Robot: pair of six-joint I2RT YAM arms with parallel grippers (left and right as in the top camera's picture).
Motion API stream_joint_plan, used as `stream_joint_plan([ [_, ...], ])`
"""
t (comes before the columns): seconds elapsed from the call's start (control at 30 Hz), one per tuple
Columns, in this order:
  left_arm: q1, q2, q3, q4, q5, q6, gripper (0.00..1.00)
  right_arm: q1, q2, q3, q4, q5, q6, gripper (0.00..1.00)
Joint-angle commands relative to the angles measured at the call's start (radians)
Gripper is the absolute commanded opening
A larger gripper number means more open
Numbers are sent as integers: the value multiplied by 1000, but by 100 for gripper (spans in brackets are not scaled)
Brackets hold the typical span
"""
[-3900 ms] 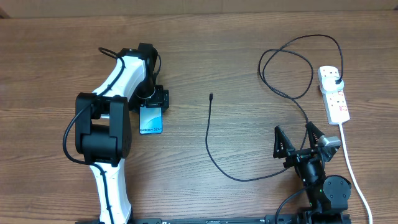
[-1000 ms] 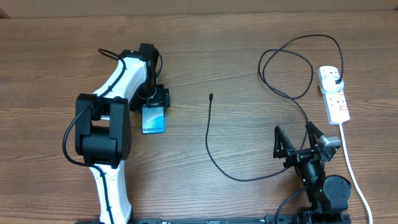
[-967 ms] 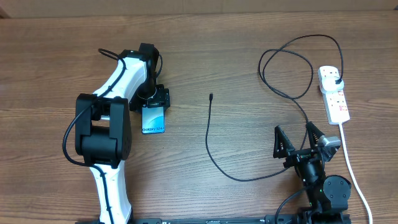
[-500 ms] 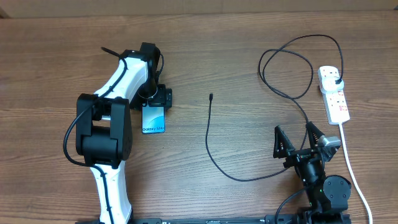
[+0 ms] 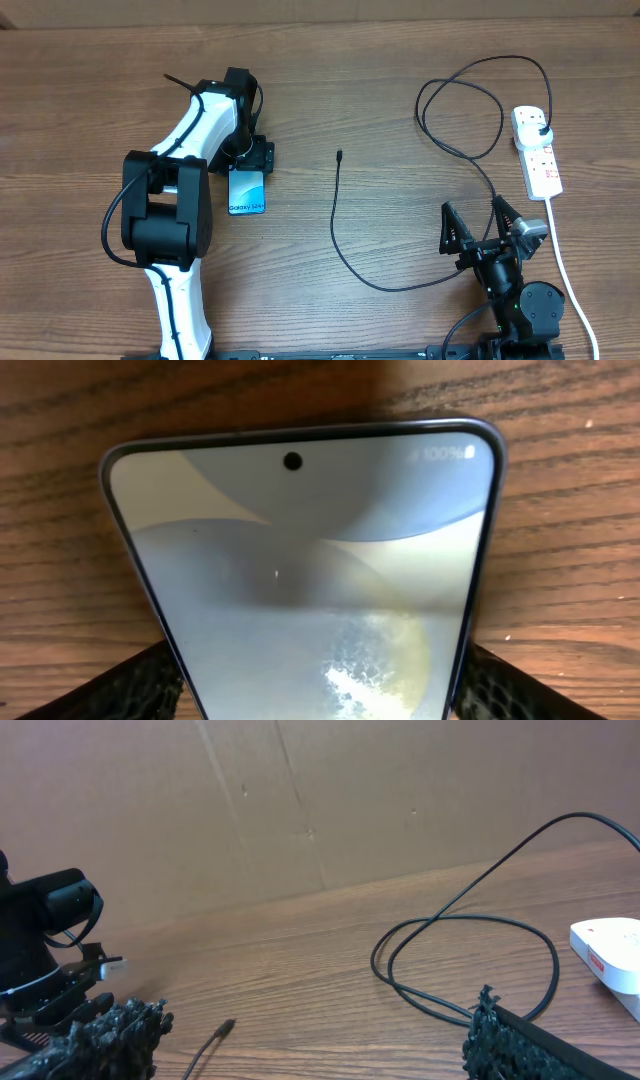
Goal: Plug charger to phone and switch on socket
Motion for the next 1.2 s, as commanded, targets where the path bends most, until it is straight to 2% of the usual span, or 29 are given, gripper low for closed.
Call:
stream_joint_plan([
  [0.0, -7, 106, -52, 35, 77, -8, 83, 6, -9, -11, 4, 0, -1, 100],
  [0.17, -7, 106, -52, 31, 79, -59, 81, 6, -9, -11, 4, 0, -1, 100],
  [0.43, -6, 101, -16, -28, 80, -59, 81, 6, -9, -11, 4, 0, 0, 100],
  [0.83, -6, 101, 245, -206, 188, -63, 81, 6, -9, -11, 4, 0, -1, 100],
  [1.0, -6, 101, 312, -242, 333, -81, 80, 6, -9, -11, 4, 0, -1, 100],
  [1.17, -4, 101, 330, -237, 628, -106, 78, 6, -9, -11, 4, 0, 0, 100],
])
